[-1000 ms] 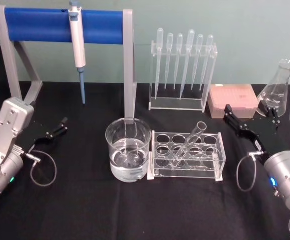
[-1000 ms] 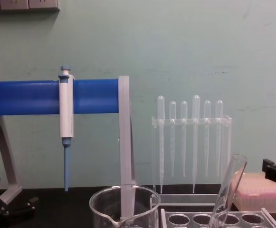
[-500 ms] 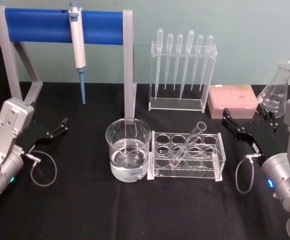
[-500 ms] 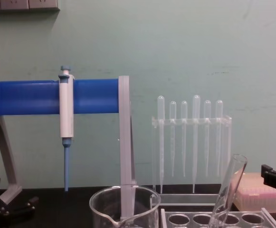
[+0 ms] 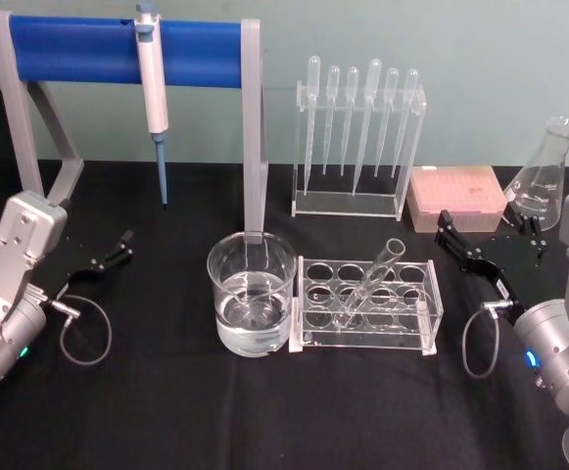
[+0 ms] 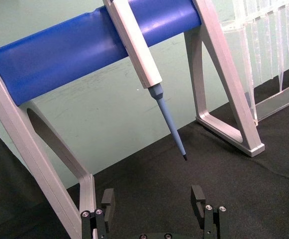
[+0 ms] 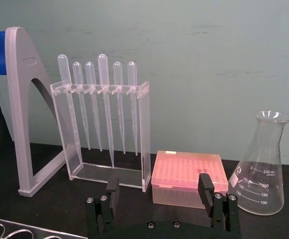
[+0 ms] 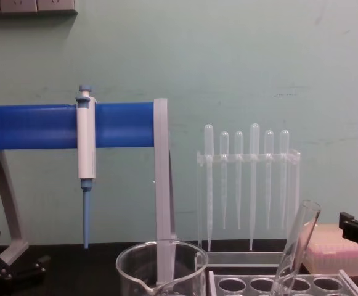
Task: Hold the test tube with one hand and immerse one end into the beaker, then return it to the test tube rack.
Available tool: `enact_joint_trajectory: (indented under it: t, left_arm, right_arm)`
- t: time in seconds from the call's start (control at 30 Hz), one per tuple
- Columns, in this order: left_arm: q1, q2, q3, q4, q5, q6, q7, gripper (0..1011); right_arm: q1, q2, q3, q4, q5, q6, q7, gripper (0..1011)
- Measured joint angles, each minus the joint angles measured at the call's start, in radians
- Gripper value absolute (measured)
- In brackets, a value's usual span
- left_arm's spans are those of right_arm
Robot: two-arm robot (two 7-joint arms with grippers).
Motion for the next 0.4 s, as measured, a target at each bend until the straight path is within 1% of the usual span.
enact_joint_trajectory:
  t: [0.4]
  left_arm:
    - [0.0,0.0,0.0,0.0,0.0,0.0,0.0,1000]
  right_arm:
    - [0.0,0.0,0.0,0.0,0.002,-0.001,0.002,1003]
